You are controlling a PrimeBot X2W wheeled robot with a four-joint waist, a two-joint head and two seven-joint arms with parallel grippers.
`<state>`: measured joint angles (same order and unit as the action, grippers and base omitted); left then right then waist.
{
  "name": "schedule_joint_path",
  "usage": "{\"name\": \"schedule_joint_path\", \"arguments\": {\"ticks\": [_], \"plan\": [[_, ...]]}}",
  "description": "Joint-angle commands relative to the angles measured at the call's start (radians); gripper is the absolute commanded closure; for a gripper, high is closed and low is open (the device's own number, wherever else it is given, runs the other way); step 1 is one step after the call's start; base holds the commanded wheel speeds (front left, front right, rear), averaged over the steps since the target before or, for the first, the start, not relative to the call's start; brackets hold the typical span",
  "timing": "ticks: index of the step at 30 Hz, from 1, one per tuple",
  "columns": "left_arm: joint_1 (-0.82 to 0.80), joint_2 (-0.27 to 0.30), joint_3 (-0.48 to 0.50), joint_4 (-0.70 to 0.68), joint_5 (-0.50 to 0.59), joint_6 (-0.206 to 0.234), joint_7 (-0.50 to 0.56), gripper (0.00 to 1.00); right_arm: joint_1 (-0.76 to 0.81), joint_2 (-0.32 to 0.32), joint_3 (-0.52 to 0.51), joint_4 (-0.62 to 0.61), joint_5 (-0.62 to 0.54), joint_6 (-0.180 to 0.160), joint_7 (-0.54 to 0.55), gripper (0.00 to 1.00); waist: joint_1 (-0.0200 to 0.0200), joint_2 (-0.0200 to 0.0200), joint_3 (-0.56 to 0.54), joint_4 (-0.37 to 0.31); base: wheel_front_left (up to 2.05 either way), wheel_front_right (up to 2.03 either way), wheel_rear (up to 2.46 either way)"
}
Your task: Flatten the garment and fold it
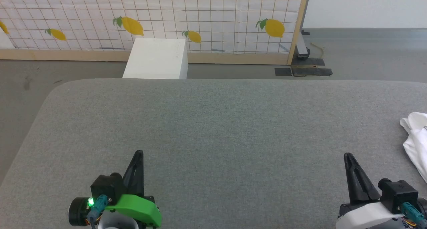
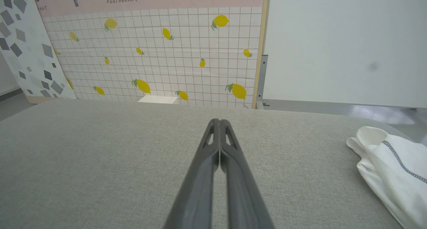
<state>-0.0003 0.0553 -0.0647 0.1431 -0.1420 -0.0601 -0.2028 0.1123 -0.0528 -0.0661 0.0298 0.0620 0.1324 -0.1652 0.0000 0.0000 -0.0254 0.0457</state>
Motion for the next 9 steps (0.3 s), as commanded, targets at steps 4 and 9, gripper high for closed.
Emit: {"name": "schedule_joint_path", "arguments": {"ticks": [4, 9], "plan": [[0.000, -0.001, 0.007, -0.013, 0.017, 0.009, 0.012, 1.00, -0.021, 0.001, 0.006, -0.005, -0.008, 0.000, 0.012, 1.00, 0.0000, 0.0000, 0.001, -0.002, 0.00, 0.00, 0.00], [0.000, -0.002, 0.010, -0.019, 0.023, 0.011, 0.022, 1.00, -0.026, 0.001, 0.009, -0.007, -0.011, -0.001, 0.020, 1.00, 0.0000, 0.0000, 0.002, -0.004, 0.00, 0.00, 0.00]]}}
